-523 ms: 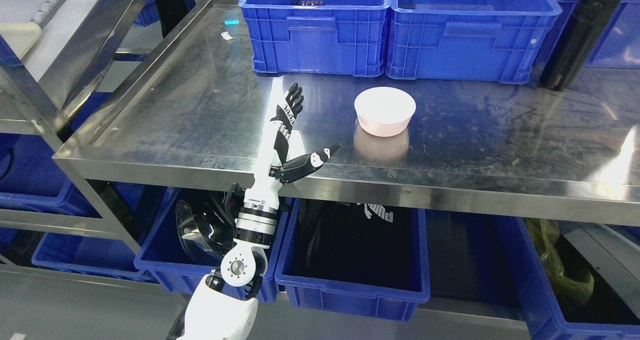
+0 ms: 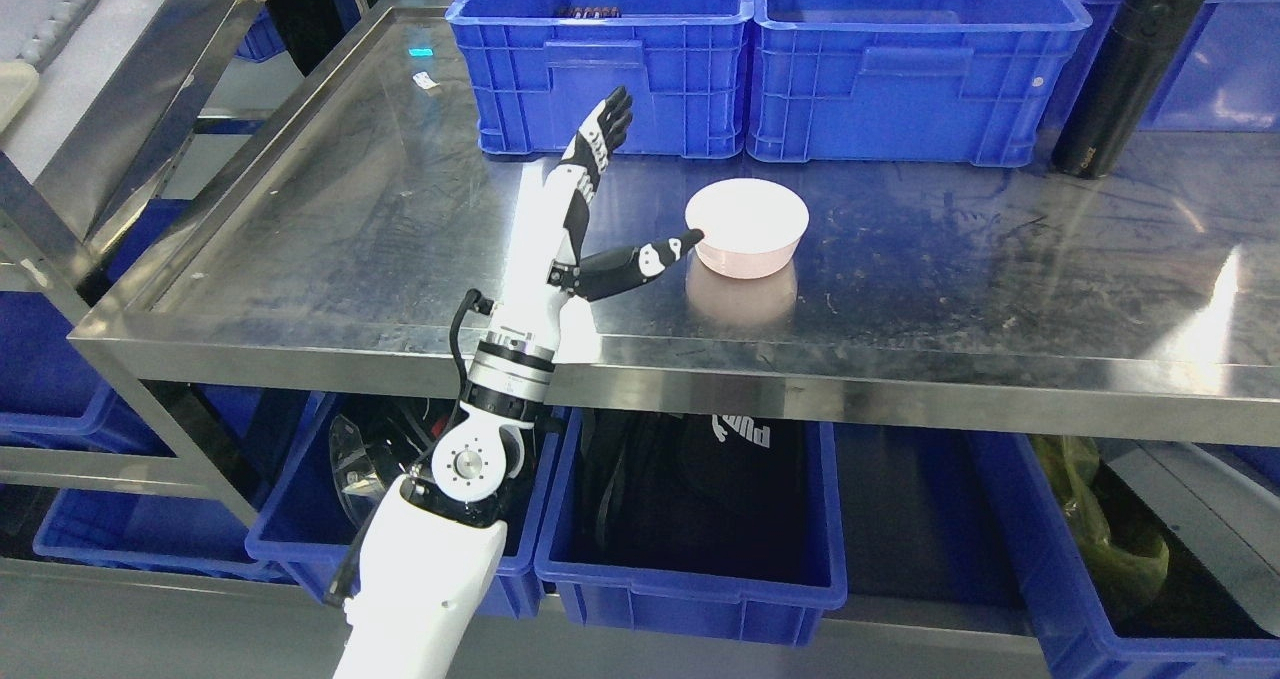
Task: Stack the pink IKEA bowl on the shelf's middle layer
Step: 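Raise the left hand and swing it toward the pink bowl, then lower the left hand over the pink bowl's rim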
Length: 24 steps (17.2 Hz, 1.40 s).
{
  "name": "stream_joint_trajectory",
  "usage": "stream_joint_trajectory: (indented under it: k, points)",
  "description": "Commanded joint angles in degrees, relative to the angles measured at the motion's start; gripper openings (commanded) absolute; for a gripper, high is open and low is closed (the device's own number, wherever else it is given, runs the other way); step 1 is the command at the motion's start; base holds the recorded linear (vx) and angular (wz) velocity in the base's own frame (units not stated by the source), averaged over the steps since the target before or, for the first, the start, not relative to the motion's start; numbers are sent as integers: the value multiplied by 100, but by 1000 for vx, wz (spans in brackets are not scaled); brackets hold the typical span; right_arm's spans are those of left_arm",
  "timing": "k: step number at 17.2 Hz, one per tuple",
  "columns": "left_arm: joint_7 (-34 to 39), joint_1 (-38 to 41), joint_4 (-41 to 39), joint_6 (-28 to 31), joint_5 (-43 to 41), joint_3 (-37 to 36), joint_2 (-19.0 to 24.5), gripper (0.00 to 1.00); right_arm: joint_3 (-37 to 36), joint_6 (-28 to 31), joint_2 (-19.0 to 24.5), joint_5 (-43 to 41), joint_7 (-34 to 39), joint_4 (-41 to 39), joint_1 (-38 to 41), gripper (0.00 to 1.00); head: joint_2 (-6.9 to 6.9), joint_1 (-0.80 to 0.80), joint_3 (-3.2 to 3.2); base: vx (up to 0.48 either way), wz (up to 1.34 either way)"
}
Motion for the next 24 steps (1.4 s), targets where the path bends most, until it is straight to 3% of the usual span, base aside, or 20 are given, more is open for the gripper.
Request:
stream_joint_trajectory:
  k: [1,3,7,12,24]
  points:
    - [-1513,-1217,33,386,-2514,17,595,96,26,3,-100,4,1,-100,1,100,0,0,0,9,-35]
    - [-2287,-1743,24,326,-3854,-272,770,96,18,3,-100,4,1,-100,1,100,0,0,0,2,-8]
    - [-2668,-2686,24,343,-4035,-1003,1113,90,18,3,-100,4,1,-100,1,100,0,0,0,0,0]
    - [-4529,-3002,103,325,-4939,-1012,1079,99,26,3,-100,-5,1,-100,1,100,0,0,0,0,0]
    - [-4989,-3433,1782,360,-5063,-1197,-20,93,26,3,-100,4,1,-100,1,100,0,0,0,0,0]
